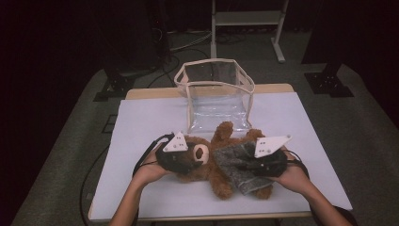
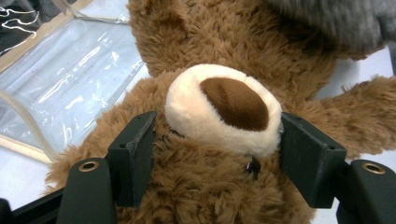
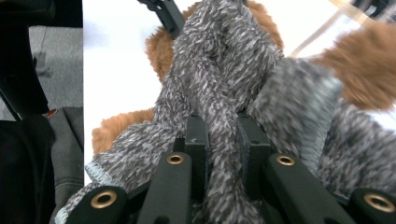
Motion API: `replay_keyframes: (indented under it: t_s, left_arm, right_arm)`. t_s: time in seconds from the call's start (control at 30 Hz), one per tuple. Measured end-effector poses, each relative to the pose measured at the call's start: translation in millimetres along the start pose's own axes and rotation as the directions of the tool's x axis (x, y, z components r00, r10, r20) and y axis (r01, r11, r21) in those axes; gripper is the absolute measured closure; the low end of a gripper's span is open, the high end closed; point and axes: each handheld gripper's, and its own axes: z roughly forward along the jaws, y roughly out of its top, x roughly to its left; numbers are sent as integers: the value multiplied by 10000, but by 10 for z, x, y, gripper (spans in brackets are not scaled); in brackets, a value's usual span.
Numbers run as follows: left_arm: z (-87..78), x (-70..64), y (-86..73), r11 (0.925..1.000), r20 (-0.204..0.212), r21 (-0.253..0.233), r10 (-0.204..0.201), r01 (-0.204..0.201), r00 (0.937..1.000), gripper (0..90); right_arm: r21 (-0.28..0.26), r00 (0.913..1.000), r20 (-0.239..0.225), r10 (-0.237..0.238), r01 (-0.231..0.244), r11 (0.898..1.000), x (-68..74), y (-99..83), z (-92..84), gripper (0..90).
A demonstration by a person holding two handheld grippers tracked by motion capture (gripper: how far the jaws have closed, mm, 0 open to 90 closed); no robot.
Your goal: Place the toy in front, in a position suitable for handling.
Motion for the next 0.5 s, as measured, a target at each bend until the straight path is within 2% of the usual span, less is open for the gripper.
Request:
replay_keyframes:
  t_s: [0.1,0.33,0.4,0.5]
  left_arm:
    - [-7,7,-11,10000,-13,-39,-73,73,10000,312]
    - [-1,-3,9,10000,80,6,52,-52,10000,312]
    - [4,-16,13,9999,81,17,123,-124,9999,312]
    - [12,-36,17,9996,123,97,253,-254,9996,312]
  right_arm:
    - [91,9998,-129,-162,163,9998,-1,44,93,767]
    - [142,9999,97,110,-112,9998,-45,-18,-55,767]
    - [220,9999,149,-52,49,9997,-30,31,-33,767]
    - [339,9994,83,-322,319,9989,-15,155,90,767]
